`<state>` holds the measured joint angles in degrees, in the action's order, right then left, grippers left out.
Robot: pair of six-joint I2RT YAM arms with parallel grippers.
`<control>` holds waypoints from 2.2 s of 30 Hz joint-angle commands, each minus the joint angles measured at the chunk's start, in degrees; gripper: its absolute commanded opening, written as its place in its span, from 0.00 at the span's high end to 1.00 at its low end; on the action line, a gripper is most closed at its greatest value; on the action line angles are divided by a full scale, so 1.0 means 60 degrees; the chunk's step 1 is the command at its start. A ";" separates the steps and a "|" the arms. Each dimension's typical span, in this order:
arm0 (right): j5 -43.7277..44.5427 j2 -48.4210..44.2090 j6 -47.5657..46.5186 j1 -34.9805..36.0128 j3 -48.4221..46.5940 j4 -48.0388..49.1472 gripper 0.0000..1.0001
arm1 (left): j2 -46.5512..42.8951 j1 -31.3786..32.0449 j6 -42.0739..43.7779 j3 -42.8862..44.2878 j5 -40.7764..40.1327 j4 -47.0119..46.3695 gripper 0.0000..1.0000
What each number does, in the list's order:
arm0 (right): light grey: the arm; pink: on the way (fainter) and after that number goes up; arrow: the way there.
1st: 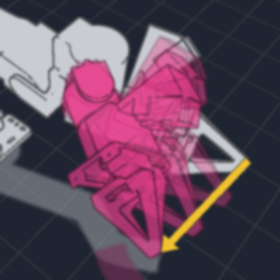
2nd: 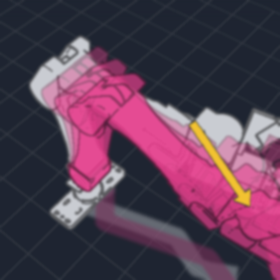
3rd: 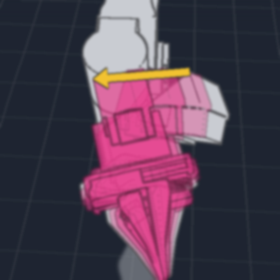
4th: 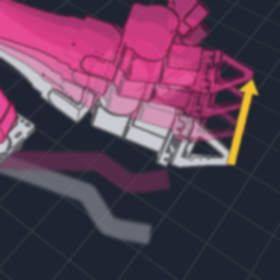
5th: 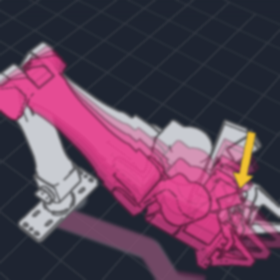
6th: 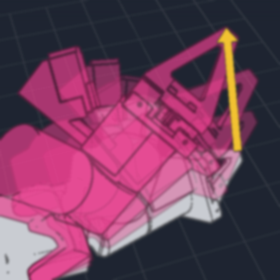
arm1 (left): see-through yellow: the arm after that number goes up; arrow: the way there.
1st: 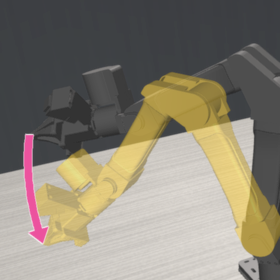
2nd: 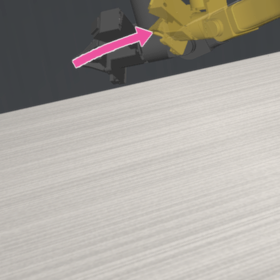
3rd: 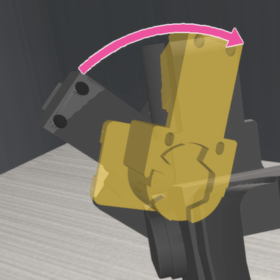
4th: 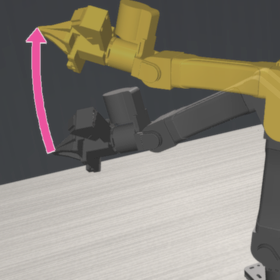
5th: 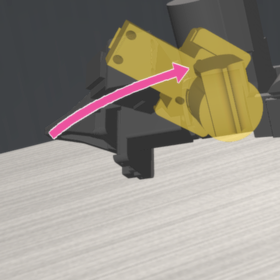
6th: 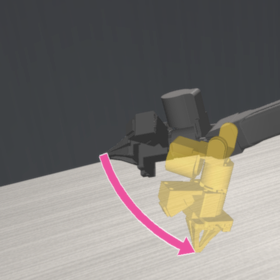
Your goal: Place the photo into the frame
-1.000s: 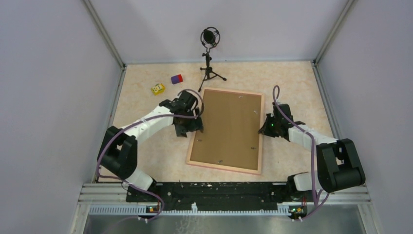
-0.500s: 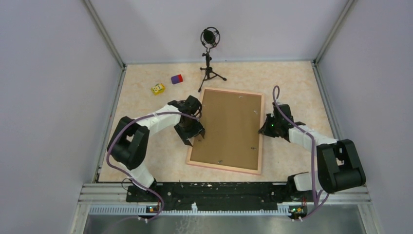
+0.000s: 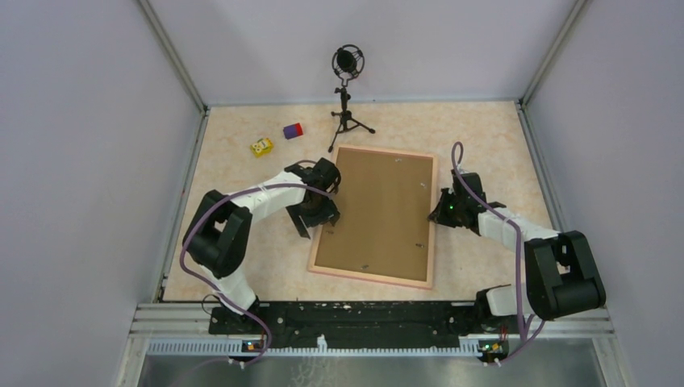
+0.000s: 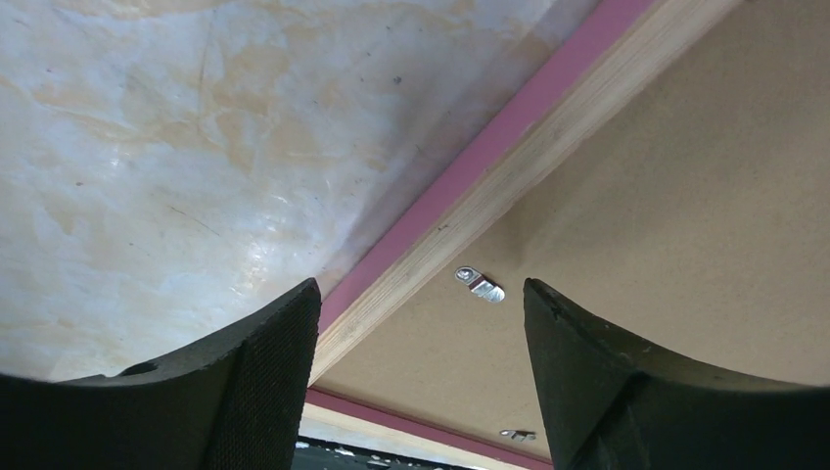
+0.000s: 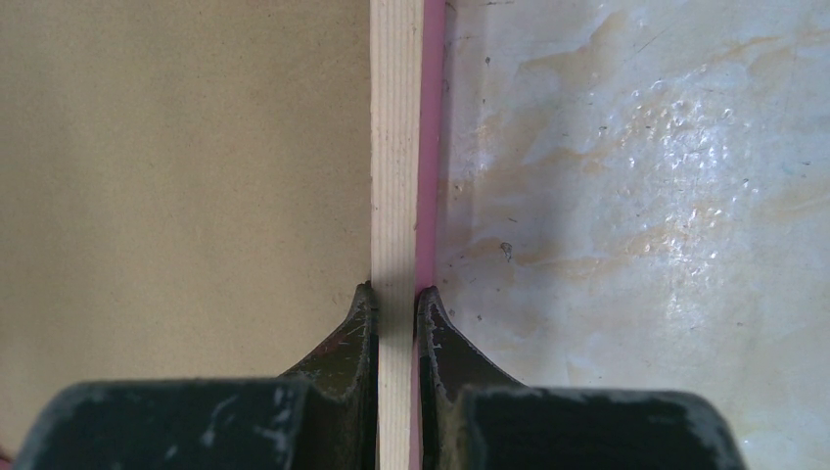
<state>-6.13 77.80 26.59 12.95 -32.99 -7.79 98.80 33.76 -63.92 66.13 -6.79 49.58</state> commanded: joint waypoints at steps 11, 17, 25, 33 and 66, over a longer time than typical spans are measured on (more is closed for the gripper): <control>-0.0747 0.0388 -0.0163 0.0127 0.0484 -0.0694 1.00 | -0.0081 0.0304 0.0348 -0.0488 -0.0081 -0.0162 0.39; -0.0778 0.0389 -0.0169 0.0127 0.0502 -0.0677 1.00 | -0.0261 0.0299 0.1294 -0.0949 -0.0249 -0.0664 0.65; -0.0837 0.0415 -0.0168 0.0128 0.0501 -0.0664 1.00 | -0.0491 0.0294 0.2791 -0.0365 -0.0460 -0.0689 0.55; -0.0867 0.0472 -0.0183 0.0127 0.0495 -0.0650 1.00 | -0.0771 0.0453 0.2416 -0.0284 -0.0110 -0.0710 0.36; -0.0941 0.0539 -0.0198 0.0127 0.0487 -0.0621 1.00 | 0.0185 0.0898 0.2706 -0.0542 -0.1133 -0.0208 0.51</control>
<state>-7.44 78.17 26.09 12.95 -32.97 -7.09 98.78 39.07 -48.80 63.22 -9.10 46.52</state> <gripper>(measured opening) 0.065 0.548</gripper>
